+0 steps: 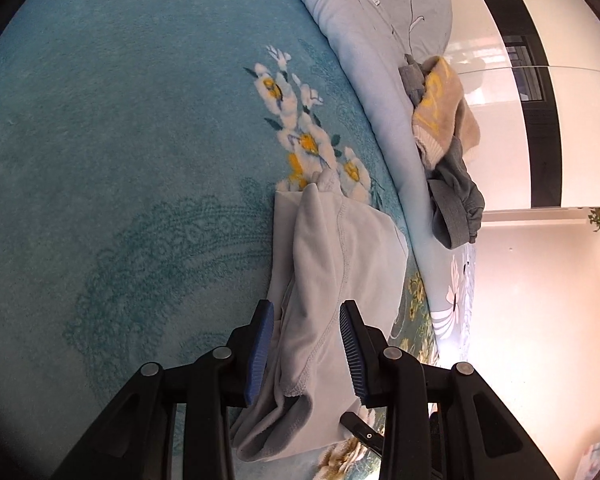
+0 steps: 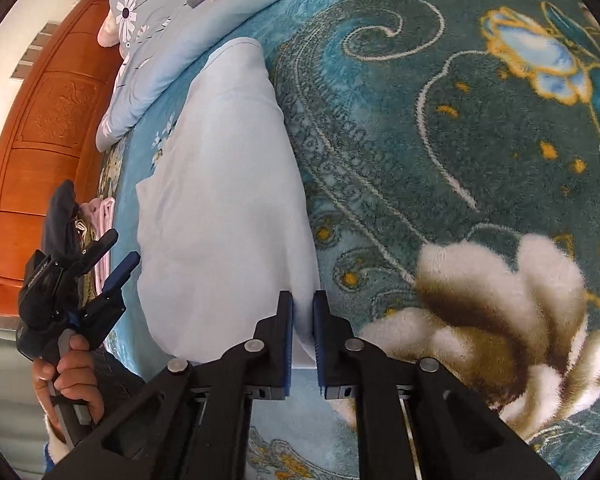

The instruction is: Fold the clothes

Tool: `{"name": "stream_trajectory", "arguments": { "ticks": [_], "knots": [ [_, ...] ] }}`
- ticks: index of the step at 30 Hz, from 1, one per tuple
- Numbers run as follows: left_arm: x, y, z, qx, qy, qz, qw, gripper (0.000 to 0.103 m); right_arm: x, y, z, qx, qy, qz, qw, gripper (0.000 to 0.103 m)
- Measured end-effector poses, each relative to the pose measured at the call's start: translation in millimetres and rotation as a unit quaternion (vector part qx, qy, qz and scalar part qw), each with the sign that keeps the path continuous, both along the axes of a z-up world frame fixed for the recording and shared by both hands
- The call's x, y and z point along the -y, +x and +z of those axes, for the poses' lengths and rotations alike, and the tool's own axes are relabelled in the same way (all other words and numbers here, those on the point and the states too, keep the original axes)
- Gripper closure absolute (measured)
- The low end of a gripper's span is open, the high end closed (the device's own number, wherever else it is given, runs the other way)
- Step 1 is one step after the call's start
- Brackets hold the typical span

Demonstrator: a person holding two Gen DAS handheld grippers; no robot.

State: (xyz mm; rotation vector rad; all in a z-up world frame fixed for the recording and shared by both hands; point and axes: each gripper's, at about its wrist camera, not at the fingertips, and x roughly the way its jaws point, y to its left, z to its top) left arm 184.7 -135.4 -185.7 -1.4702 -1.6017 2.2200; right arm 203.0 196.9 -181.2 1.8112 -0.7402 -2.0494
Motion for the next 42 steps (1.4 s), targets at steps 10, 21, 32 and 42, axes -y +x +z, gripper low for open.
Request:
{"name": "stream_trajectory", "arguments": {
  "ticks": [10, 21, 32, 42],
  "knots": [
    [-40, -40, 9, -0.004, -0.048, -0.092, 0.9946, 0.064, -63, -109, 75, -0.108, 0.1, 0.076, 0.986, 0.098],
    [-27, -83, -17, 0.064, -0.09, -0.118, 0.9868, 0.058, -121, -83, 33, -0.069, -0.007, -0.042, 0.997, 0.062],
    [-56, -105, -24, 0.055, -0.083, -0.169, 0.9806, 0.054, -118, -13, -29, -0.04, -0.157, -0.211, 0.964, 0.062],
    [-70, -96, -7, 0.023, -0.144, -0.165, 0.9755, 0.092, -97, -25, -32, -0.037, -0.163, -0.245, 0.955, 0.069]
  ]
}}
